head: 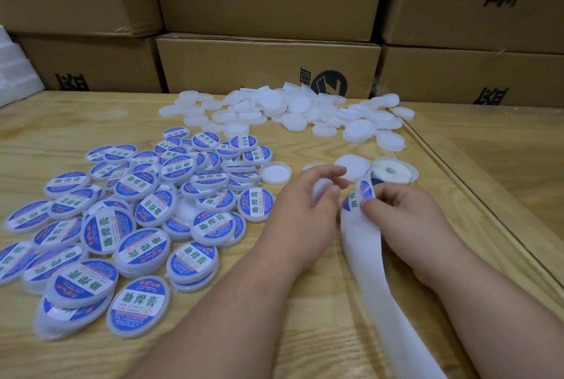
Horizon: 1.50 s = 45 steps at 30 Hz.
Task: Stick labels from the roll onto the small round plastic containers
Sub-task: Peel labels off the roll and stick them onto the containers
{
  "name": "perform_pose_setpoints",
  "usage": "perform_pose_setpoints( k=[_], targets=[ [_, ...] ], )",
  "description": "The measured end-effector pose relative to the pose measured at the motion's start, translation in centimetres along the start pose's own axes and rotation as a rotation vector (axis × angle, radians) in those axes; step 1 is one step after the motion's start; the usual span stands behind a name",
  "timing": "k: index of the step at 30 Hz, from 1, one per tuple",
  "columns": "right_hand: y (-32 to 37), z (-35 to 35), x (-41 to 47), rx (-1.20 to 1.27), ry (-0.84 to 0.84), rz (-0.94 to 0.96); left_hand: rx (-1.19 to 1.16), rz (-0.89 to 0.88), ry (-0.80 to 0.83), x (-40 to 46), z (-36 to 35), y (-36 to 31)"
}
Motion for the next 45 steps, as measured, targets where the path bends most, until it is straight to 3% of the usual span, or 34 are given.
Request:
perform_pose_setpoints(
  k=[5, 21, 37, 45],
  targets=[
    [1.1, -0.8, -0.8, -0.012, 0.117, 0.074, 0.067, 0.014, 0.024, -0.1, -0.1, -0.2],
    [0.7, -0.4, -0.5, 0.207, 0.083, 0.034, 0.134, 0.054, 0.031, -0.3, 0.1, -0.4],
    [0.3, -0.5, -0.1, 0.155, 0.051, 0.078, -0.051, 0.158, -0.051, 0.2, 0.7, -0.1],
    [0.0, -0.5, 0.1, 0.100, 0.087, 0.145, 0.046, 0.122, -0.062, 0.1, 0.6, -0.3]
  ],
)
Point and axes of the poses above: each hand's wrist, its own x-axis towards the middle knuckle, its own z-axis out of the back of the hand, y = z × x, the point moved 3 cm from there along x, towards the middle knuckle, and after that the axes turned 4 degrees about y, right-handed, at the moved point
